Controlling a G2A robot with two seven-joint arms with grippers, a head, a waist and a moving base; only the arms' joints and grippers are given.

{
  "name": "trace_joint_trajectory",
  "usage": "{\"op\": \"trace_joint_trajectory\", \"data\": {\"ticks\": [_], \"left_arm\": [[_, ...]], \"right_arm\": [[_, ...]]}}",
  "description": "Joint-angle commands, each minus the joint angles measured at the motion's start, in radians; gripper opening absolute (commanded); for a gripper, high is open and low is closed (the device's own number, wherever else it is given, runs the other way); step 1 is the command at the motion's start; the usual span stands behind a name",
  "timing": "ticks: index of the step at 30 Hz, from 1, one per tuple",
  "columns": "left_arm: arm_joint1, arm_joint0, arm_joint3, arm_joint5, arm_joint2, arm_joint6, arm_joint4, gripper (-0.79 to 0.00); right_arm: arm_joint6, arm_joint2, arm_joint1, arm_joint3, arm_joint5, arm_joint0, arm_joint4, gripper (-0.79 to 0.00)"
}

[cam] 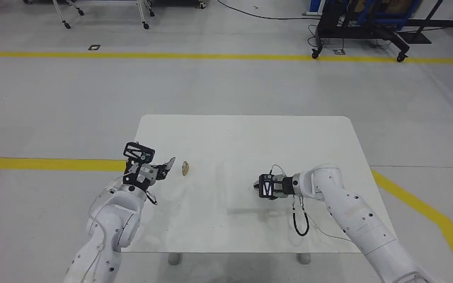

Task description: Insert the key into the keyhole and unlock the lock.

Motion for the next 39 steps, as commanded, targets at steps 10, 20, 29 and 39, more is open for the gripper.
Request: {"op": "trace_joint_trajectory", "data": {"ticks": [10, 20, 29, 39], "left_arm": [[-0.004, -0.153, 0.123, -0.302, 0.140, -0.161, -0.037, 0.000], [-0.040, -0.371, 0.305, -0.437, 0.362, -0.232, -0.050, 0.000], [-0.073, -0.456, 0.430, -0.434, 0.502, -0.219, -0.026, 0.000], [-0.114, -0.518, 0.550, -0.341, 0.618, -0.193, 0.021, 0.000]], "right_arm": [[0.000, 0.000, 0.000, 0.000, 0.000, 0.000, 0.000, -0.785], [0.000, 0.000, 0.000, 0.000, 0.000, 0.000, 0.000, -0.785], [0.000, 0.000, 0.000, 0.000, 0.000, 0.000, 0.000, -0.785], [0.000, 0.000, 0.000, 0.000, 0.000, 0.000, 0.000, -0.785]]}}
